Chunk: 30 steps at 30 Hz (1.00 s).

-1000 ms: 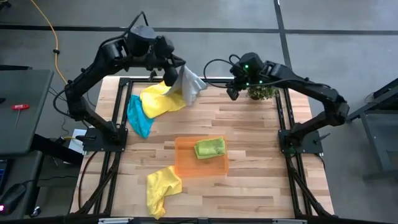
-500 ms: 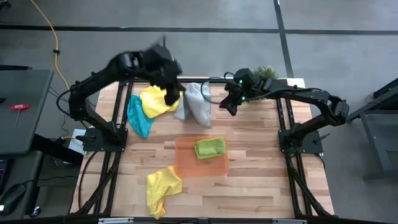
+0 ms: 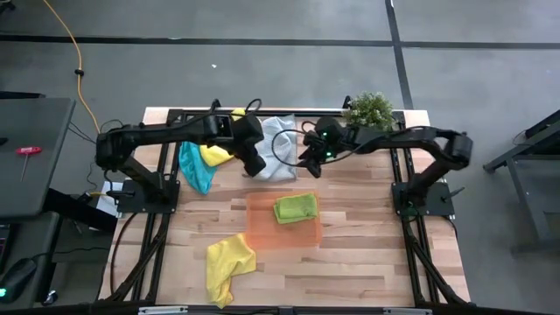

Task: Fold microfiber towels
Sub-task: Fold the gray towel

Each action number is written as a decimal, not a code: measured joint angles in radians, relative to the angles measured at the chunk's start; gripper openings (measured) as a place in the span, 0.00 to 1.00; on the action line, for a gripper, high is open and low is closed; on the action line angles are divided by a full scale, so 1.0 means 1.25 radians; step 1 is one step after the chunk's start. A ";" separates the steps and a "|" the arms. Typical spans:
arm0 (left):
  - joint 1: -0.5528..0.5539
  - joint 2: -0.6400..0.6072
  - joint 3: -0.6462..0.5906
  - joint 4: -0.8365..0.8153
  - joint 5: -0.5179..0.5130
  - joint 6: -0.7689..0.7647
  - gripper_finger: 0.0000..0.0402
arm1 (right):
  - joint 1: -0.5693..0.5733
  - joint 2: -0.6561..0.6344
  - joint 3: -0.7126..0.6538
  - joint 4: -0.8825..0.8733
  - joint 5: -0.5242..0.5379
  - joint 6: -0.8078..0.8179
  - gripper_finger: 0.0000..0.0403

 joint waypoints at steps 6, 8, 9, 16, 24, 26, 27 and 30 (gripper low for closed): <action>0.028 -0.030 -0.001 0.007 -0.129 -0.020 0.00 | -0.015 0.149 0.030 0.123 0.051 0.016 0.38; 0.039 -0.044 -0.001 0.011 -0.161 -0.034 0.00 | -0.021 0.193 0.046 0.136 0.051 0.017 0.38; 0.043 -0.051 -0.001 0.012 -0.177 -0.041 0.00 | -0.022 0.212 0.053 0.136 0.053 0.016 0.38; 0.060 -0.070 -0.001 0.013 -0.248 -0.079 0.00 | -0.023 0.314 0.101 0.142 0.050 0.016 0.38; 0.057 -0.070 -0.001 0.013 -0.261 -0.094 0.00 | -0.022 0.326 0.107 0.201 0.077 -0.024 0.38; 0.057 -0.070 -0.001 0.013 -0.264 -0.094 0.00 | -0.019 0.326 0.107 0.206 0.077 -0.051 0.38; 0.057 -0.070 -0.001 0.013 -0.267 -0.094 0.00 | -0.016 0.326 0.107 0.206 0.077 -0.071 0.38; 0.057 -0.070 -0.001 0.014 -0.276 -0.094 0.00 | -0.006 0.326 0.107 0.205 0.077 -0.138 0.38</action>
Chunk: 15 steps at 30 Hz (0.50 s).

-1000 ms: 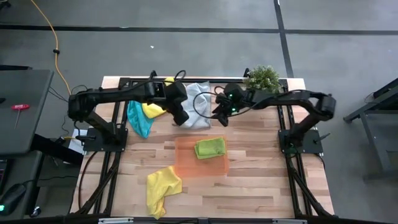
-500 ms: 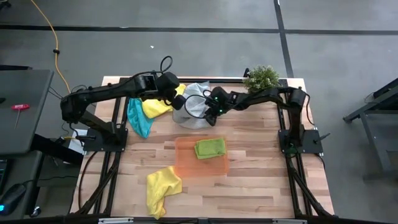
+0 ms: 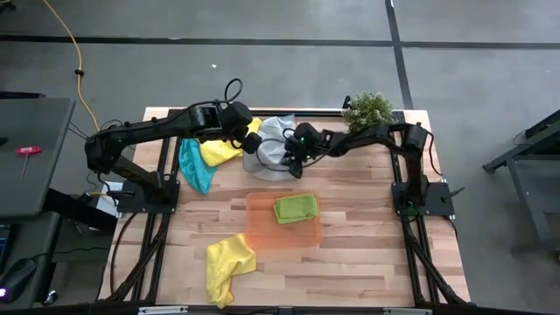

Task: Fold microfiber towels
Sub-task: Fold the gray towel

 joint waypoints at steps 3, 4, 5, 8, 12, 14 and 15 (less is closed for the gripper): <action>0.000 0.000 0.000 0.001 0.000 0.000 0.00 | 0.011 0.009 -0.001 0.006 0.025 -0.028 0.38; 0.000 0.000 0.000 0.001 0.000 0.000 0.00 | 0.014 0.015 -0.001 0.011 0.041 -0.028 0.38; 0.000 0.000 0.000 0.002 0.000 0.000 0.00 | 0.017 0.020 -0.001 0.024 0.061 -0.022 0.38; 0.000 0.000 0.000 0.003 -0.001 0.000 0.00 | 0.020 0.022 -0.001 0.021 0.084 -0.018 0.38; 0.000 0.000 0.000 0.005 -0.003 0.000 0.00 | 0.021 0.020 -0.001 0.015 0.124 -0.018 0.38; 0.000 0.000 0.000 0.005 -0.003 0.000 0.00 | 0.019 0.019 -0.001 0.014 0.137 -0.018 0.38; 0.000 0.000 0.000 0.005 -0.002 0.000 0.00 | 0.017 0.018 -0.001 0.012 0.138 -0.020 0.38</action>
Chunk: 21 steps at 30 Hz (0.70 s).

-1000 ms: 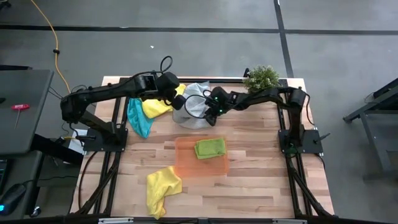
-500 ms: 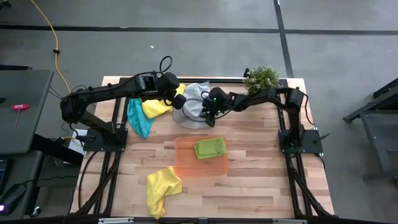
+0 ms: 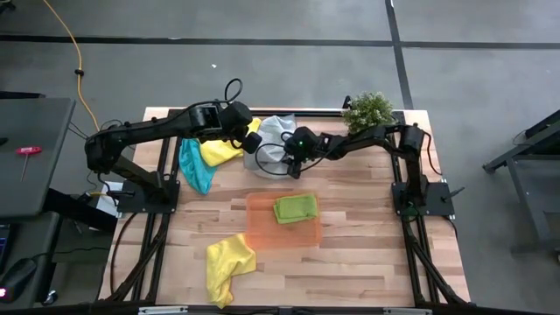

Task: Fold microfiber towels
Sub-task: Fold the gray towel

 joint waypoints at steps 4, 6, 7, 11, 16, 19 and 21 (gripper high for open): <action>0.000 0.000 0.000 0.000 0.000 0.000 0.00 | -0.004 0.000 0.000 -0.014 -0.007 -0.002 0.36; 0.000 0.000 0.000 0.000 0.000 0.000 0.00 | -0.003 -0.001 0.000 -0.018 -0.007 -0.007 0.32; 0.000 0.000 0.000 0.000 0.000 0.000 0.00 | -0.003 -0.002 0.000 -0.021 -0.007 -0.005 0.29; 0.005 0.000 0.000 0.000 0.001 0.007 0.00 | -0.003 -0.016 0.000 -0.033 -0.007 0.017 0.13; 0.026 0.000 0.000 -0.001 0.009 0.021 0.00 | -0.011 -0.071 0.000 -0.063 -0.013 0.032 0.04; 0.050 0.000 0.000 -0.001 0.038 0.040 0.00 | -0.014 -0.107 0.000 -0.102 -0.014 0.026 0.05; 0.067 0.000 0.000 -0.001 0.054 0.052 0.00 | -0.016 -0.131 0.000 -0.131 -0.014 0.024 0.02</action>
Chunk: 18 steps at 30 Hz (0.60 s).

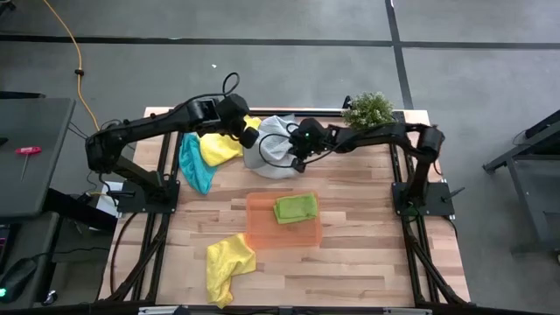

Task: Fold microfiber towels
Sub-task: Fold the gray towel

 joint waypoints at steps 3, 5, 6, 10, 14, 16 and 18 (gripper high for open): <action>0.024 0.000 0.000 0.008 0.026 0.021 0.00 | -0.004 -0.034 0.000 -0.035 -0.002 0.020 0.01; 0.040 0.000 0.000 0.023 0.044 0.038 0.00 | -0.004 -0.060 0.000 -0.047 0.001 0.038 0.01; 0.048 -0.002 0.000 0.029 0.052 0.045 0.00 | -0.004 -0.068 0.000 -0.045 0.010 0.047 0.01; 0.072 -0.009 0.000 0.061 0.089 0.054 0.00 | -0.004 -0.073 0.000 -0.054 0.025 0.093 0.01; 0.077 -0.009 0.000 0.067 0.112 0.054 0.00 | -0.002 -0.035 0.000 -0.046 -0.009 0.132 0.06; 0.077 -0.009 0.000 0.067 0.120 0.054 0.00 | 0.002 0.000 0.000 -0.026 -0.029 0.153 0.12; 0.073 -0.009 0.000 0.067 0.126 0.054 0.00 | 0.008 0.032 0.000 -0.016 -0.027 0.150 0.20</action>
